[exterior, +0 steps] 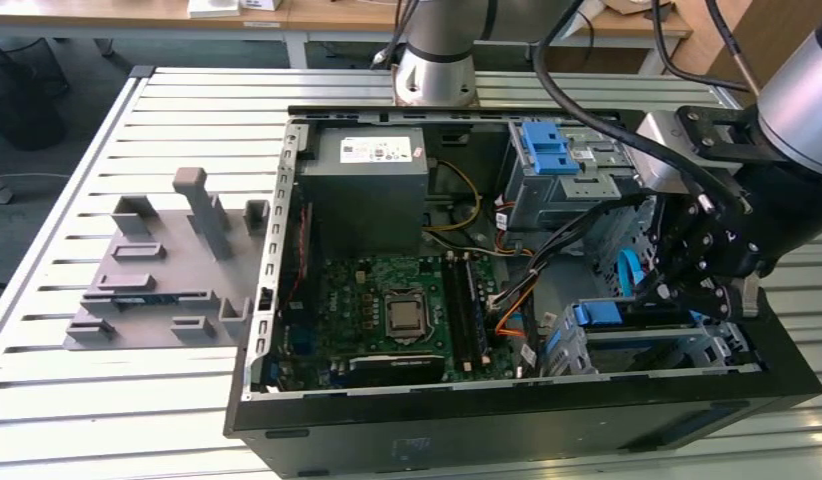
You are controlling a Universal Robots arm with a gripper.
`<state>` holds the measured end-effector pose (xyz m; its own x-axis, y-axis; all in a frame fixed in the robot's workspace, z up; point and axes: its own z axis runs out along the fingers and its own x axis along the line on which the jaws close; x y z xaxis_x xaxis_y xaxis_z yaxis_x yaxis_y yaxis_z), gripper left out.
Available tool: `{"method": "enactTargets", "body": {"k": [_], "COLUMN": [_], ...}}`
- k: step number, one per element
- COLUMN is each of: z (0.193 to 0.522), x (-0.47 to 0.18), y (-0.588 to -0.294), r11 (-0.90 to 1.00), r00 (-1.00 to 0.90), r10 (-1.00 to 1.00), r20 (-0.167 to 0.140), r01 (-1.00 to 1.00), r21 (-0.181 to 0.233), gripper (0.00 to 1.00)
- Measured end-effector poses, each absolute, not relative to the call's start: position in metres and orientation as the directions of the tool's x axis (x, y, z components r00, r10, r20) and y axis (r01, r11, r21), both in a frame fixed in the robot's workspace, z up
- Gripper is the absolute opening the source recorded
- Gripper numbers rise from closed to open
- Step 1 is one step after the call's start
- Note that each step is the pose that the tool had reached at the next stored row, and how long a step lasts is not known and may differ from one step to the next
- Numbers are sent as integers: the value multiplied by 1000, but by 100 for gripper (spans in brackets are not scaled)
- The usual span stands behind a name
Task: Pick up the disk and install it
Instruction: 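Insert the second disk wire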
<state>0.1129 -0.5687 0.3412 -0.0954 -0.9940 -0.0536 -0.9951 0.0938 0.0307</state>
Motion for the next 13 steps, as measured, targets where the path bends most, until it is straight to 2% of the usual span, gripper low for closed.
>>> {"method": "enactTargets", "body": {"k": [13], "z": [335], "x": [115], "y": [-569], "r11": [94], "r00": [-95], "r10": [-994], "r20": [-53], "r01": [-995], "r21": [31], "gripper": [11]}}
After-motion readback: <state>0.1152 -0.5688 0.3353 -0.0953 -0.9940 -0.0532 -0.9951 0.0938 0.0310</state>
